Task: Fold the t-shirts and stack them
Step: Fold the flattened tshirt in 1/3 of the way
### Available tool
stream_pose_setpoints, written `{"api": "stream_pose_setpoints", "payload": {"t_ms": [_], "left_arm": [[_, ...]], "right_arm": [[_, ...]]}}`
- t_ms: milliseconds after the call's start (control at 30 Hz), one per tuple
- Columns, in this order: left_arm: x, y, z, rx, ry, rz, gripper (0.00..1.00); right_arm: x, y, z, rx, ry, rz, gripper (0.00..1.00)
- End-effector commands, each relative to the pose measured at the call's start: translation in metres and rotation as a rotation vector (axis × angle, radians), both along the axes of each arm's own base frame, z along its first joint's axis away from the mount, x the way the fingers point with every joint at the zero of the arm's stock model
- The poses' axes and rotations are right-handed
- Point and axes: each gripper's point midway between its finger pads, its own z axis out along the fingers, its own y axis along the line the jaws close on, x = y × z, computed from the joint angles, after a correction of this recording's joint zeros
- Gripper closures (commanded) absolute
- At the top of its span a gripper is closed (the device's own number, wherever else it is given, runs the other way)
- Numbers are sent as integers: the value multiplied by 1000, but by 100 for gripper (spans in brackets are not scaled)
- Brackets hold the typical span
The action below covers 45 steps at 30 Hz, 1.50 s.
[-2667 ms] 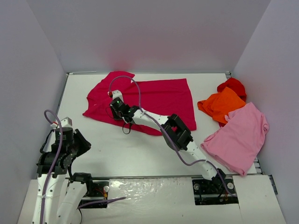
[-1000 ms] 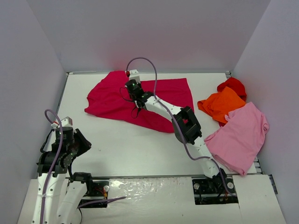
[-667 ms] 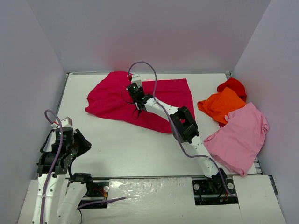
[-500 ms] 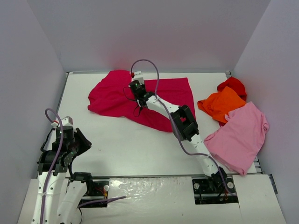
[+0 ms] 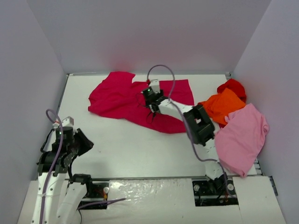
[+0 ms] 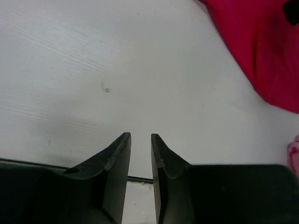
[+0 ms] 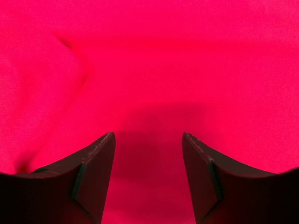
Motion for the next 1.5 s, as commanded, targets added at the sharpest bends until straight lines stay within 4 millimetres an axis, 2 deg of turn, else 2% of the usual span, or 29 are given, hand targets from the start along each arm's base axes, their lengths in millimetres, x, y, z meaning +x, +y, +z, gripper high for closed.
{"api": "stream_pose_setpoints", "payload": {"t_ms": [0, 67, 133, 233, 333, 467, 533, 633, 667, 733, 800, 933, 1067, 1133, 1300, 1467], "left_arm": [[42, -52, 34, -249, -103, -152, 78], [55, -74, 34, -336, -87, -210, 77], [74, -94, 30, -361, -71, -256, 74], [92, -140, 20, -388, -7, -380, 73], [116, -194, 3, -460, 24, -477, 73], [140, -256, 4, -577, -41, -561, 73], [145, -286, 6, -641, -43, -614, 73], [150, -320, 1, -646, -46, -678, 73], [153, -327, -8, -634, -37, -686, 73], [156, -341, -7, -623, -52, -719, 73], [162, -358, -17, -613, -49, -753, 73], [169, -370, -36, -621, -29, -759, 73], [173, -366, -43, -579, -11, -733, 73], [170, -351, -44, -510, 4, -696, 73], [165, -293, -54, -318, 18, -522, 73], [165, -282, -72, -309, 63, -480, 73]], "right_arm": [[-49, -43, 95, 208, -86, -125, 46], [-89, -73, 74, 166, -25, -175, 47], [-119, -82, 67, 231, 18, -198, 49], [-156, -87, 65, 316, 50, -190, 50], [-175, -93, 74, 368, 27, -202, 51], [-191, -101, 63, 347, 53, -211, 51], [-198, -104, 54, 334, 73, -214, 51], [-207, -106, 45, 345, 93, -230, 51], [-209, -108, 45, 343, 89, -233, 51], [-212, -111, 42, 337, 91, -239, 51], [-217, -116, 41, 332, 91, -244, 51], [-222, -122, 44, 338, 82, -251, 51], [-224, -131, 45, 321, 73, -265, 50], [-224, -132, 43, 312, 80, -266, 50], [-223, -130, 39, 303, 91, -264, 51], [-224, -126, 37, 312, 112, -248, 51]]}}
